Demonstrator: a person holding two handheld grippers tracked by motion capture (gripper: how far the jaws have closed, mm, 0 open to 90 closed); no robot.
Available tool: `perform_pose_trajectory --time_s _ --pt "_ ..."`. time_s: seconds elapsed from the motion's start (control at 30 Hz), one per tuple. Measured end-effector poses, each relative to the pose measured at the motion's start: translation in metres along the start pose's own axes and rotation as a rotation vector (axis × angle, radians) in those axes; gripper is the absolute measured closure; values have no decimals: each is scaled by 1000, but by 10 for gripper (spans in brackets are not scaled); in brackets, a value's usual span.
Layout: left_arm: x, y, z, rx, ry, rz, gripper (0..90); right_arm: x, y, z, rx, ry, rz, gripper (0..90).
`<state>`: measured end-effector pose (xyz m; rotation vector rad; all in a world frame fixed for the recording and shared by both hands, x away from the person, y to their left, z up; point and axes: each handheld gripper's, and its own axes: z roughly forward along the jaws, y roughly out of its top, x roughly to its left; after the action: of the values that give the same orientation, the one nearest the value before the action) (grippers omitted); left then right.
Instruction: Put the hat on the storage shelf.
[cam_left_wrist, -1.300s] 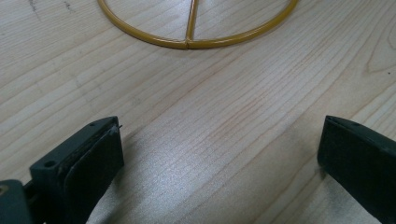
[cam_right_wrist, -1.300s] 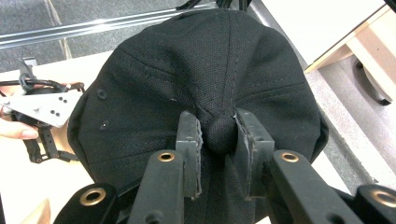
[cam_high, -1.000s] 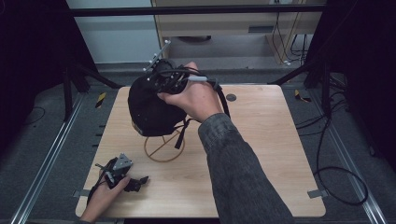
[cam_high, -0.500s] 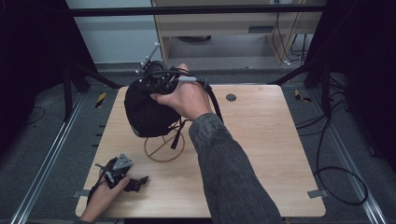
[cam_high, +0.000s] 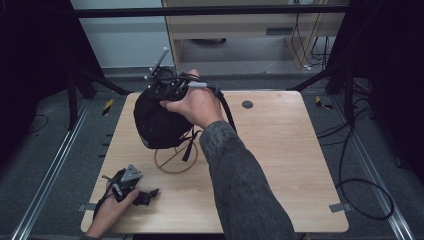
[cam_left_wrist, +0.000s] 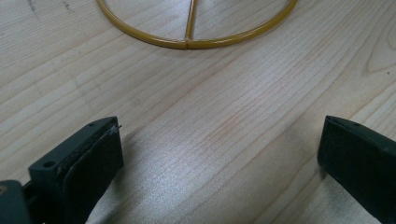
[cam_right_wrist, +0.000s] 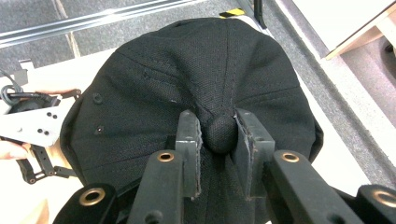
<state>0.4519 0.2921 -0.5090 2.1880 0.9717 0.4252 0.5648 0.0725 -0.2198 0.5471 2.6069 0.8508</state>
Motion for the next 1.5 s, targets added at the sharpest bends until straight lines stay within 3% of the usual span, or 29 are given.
perform_pose_trajectory --time_s 0.67,0.77,0.87,0.97,1.5 --pt "0 0 0 0 -1 1 0 5 2 24 32 10 -21 725" --pt "0 0 0 0 0 0 0 3 1 26 33 14 -6 715" --pt "0 0 0 0 0 0 0 4 0 24 19 9 12 639" --pt "0 0 0 0 0 0 0 3 -1 20 -2 10 24 618" --pt "0 0 0 0 1 3 0 3 -15 -1 -74 -5 60 603"
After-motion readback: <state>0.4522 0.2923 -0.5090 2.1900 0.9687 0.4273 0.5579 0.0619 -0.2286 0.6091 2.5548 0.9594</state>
